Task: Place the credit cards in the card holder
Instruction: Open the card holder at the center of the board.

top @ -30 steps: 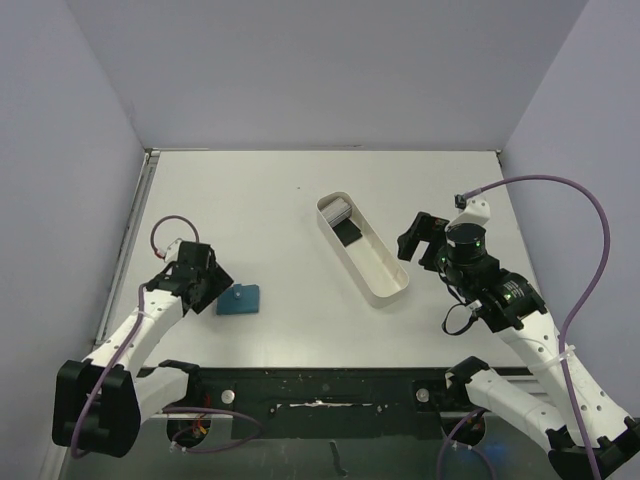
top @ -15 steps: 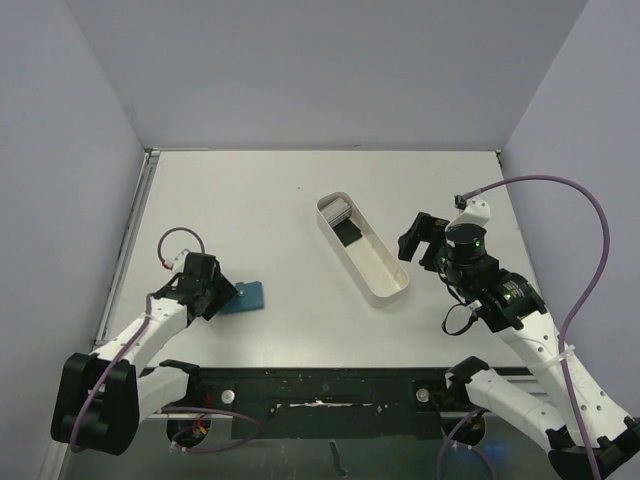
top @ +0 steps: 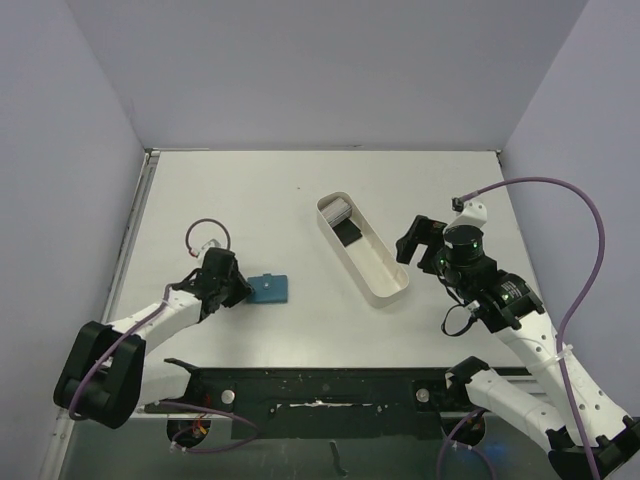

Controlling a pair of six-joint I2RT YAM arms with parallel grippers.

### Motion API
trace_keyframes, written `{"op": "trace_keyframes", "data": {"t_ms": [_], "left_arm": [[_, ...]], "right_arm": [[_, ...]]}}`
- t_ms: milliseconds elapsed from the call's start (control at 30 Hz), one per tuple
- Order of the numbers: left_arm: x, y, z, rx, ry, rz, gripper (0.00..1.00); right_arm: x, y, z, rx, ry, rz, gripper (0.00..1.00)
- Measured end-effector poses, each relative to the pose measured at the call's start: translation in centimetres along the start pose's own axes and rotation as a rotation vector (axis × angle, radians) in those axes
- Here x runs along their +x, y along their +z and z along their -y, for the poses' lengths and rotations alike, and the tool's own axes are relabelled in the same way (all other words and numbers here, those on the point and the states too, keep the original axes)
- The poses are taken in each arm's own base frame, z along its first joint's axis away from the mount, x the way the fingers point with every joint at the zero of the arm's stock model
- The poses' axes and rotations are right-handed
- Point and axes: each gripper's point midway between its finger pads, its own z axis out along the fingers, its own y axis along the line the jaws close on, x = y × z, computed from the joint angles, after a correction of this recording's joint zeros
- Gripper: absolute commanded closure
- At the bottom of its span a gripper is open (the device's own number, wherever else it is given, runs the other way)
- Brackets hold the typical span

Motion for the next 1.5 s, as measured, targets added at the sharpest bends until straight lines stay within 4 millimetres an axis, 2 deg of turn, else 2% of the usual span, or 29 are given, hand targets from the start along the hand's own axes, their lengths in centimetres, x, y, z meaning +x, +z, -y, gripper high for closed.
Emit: {"op": "trace_keyframes", "data": {"t_ms": [200, 333, 500, 633, 833, 967, 1100, 1300, 1500], "left_arm": [[2.5, 0.5, 4.0, 0.115, 0.153, -0.09, 0.93], [4.9, 0.4, 6.2, 0.203, 0.254, -0.171, 0.99], [7.3, -0.7, 8.2, 0.325, 0.339, -0.251, 1.0], [7.9, -1.4, 9.6, 0.422, 0.36, -0.272, 1.0], [8.8, -2.8, 10.4, 0.533, 0.372, -0.303, 1.0], [9.1, -3.7, 11.1, 0.601, 0.378, -0.313, 1.0], [9.4, -4.9, 11.3, 0.672, 0.378, -0.32, 1.0], [9.7, -5.9, 11.7, 0.719, 0.386, -0.34, 1.0], [9.6, -6.0, 11.7, 0.721, 0.389, -0.338, 1.0]], "right_arm": [[0.8, 0.1, -1.6, -0.082, -0.002, -0.046, 0.09], [2.3, 0.8, -2.9, -0.157, -0.011, -0.1, 0.18], [5.0, 2.4, -4.1, -0.212, -0.034, -0.193, 0.32], [6.7, 3.6, -5.7, -0.249, -0.072, -0.251, 0.46], [11.2, 4.8, -9.1, -0.317, -0.206, -0.36, 0.61], [14.3, 5.5, -11.6, -0.375, -0.328, -0.417, 0.64], [17.1, 6.0, -13.2, -0.453, -0.428, -0.462, 0.63], [18.7, 7.1, -13.6, -0.507, -0.518, -0.462, 0.55], [20.6, 7.3, -13.6, -0.559, -0.6, -0.451, 0.54]]}}
